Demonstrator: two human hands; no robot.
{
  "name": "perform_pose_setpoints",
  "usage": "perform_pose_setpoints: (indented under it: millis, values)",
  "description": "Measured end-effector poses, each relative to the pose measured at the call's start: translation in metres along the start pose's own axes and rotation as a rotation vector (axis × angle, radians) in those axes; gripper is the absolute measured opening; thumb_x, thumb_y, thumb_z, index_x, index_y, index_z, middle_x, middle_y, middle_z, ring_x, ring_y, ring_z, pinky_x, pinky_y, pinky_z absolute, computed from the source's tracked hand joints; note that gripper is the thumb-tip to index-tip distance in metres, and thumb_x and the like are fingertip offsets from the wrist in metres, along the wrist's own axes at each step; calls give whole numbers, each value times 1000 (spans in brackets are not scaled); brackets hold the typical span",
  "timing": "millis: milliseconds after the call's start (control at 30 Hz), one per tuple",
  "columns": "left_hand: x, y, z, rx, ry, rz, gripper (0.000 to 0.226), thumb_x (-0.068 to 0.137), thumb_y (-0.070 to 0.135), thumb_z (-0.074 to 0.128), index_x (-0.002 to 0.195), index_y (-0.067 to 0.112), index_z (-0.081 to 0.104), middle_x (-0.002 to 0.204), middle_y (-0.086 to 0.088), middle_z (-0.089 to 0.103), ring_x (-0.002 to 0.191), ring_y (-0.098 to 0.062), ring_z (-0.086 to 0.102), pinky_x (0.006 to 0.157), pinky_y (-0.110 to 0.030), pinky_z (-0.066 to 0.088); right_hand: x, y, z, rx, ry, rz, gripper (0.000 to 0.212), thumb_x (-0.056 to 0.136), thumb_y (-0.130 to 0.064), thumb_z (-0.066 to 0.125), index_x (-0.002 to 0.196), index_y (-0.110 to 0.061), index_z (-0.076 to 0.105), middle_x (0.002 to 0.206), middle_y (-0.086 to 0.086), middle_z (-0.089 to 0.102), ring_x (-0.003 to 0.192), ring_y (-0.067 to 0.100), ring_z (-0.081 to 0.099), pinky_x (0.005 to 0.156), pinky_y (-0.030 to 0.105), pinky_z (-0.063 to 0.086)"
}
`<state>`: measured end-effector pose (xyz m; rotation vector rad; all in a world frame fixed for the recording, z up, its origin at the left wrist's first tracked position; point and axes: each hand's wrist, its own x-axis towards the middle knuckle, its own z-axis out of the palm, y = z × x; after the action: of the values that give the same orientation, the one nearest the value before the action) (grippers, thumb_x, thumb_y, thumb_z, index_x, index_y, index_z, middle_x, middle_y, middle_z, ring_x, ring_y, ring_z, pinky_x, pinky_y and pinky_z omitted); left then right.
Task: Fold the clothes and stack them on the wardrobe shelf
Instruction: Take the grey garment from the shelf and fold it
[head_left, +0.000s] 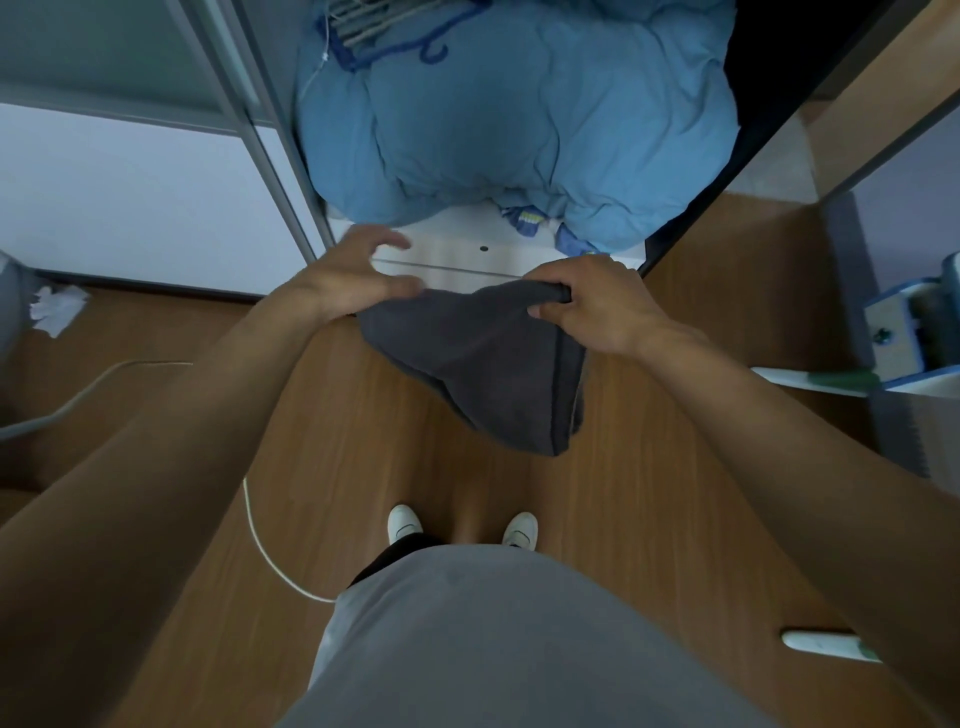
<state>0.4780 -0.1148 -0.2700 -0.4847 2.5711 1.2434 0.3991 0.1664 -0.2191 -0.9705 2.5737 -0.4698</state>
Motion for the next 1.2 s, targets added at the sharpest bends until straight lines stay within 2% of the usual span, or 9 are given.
perform_pose_setpoints:
  millis: [100, 267, 400, 500, 600, 833, 1000, 1100, 1200]
  values:
    - [-5, 32, 27, 31, -253, 261, 103, 65, 64, 81, 148, 49, 22, 154, 16, 31, 137, -1, 32, 102, -20, 33, 0, -6, -5, 15, -36, -39, 30, 94, -29, 65, 123, -33, 68, 116, -10, 68, 108, 15, 58, 88, 40, 49]
    - [-2, 60, 48, 294, -148, 389, 17, 95, 36, 64, 101, 20, 66, 92, 1, 67, 92, -22, 65, 75, -32, 47, -2, -6, -21, 55, 4, -114, 27, 88, -30, 72, 116, -30, 71, 90, -21, 62, 89, 1, 54, 77, 29, 45]
    - [-14, 74, 36, 127, -84, 424, 18, 100, 23, 58, 82, 23, 58, 77, 9, 60, 76, -10, 57, 71, -24, 43, -13, 13, -23, 571, 272, -27, 40, 86, -29, 77, 124, -25, 65, 98, -21, 64, 88, -8, 60, 79, 7, 43]
    - [-20, 90, 30, 73, -79, 440, 13, 100, 18, 58, 89, 13, 62, 78, 7, 60, 73, -4, 54, 65, -16, 38, -24, 29, 1, 914, 212, 85, 46, 84, -26, 80, 126, -28, 62, 109, -18, 68, 97, -4, 65, 80, 10, 49]
    - [-26, 104, 25, 39, -82, 445, 10, 99, 17, 60, 97, 9, 66, 88, 0, 67, 79, -7, 60, 72, -23, 43, -27, 35, 40, 908, -41, 106, 50, 81, -21, 83, 125, -28, 61, 113, -24, 68, 103, -11, 64, 82, 7, 48]
    - [-26, 89, -5, 192, 9, 352, 8, 99, 26, 61, 102, 18, 64, 89, 8, 63, 83, -4, 57, 69, -14, 41, -10, 13, 65, 1087, 33, 110, 33, 69, -38, 84, 100, -36, 73, 105, -12, 76, 102, 6, 70, 84, 22, 56]
    - [-27, 57, -14, 471, 175, 270, 27, 98, 39, 58, 114, 19, 64, 101, -3, 68, 94, -23, 59, 78, -36, 43, -3, -6, 58, 1273, -117, 133, 33, 62, -32, 87, 94, -31, 79, 104, -3, 77, 98, 16, 73, 80, 29, 57]
    - [-26, 51, -3, 349, 276, 232, 24, 98, 34, 59, 115, 17, 63, 109, -2, 68, 102, -24, 61, 91, -44, 49, -4, -12, 52, 1398, -124, 178, 32, 63, -25, 84, 95, -23, 81, 104, 5, 77, 97, 22, 74, 76, 30, 59]
    - [-31, 45, 12, 63, 309, 235, 43, 95, 36, 65, 133, 20, 53, 131, 5, 59, 121, -11, 53, 106, -29, 42, -10, -14, 45, 1544, -76, 256, 19, 71, -18, 77, 89, -20, 82, 99, 8, 78, 89, 22, 76, 69, 28, 59]
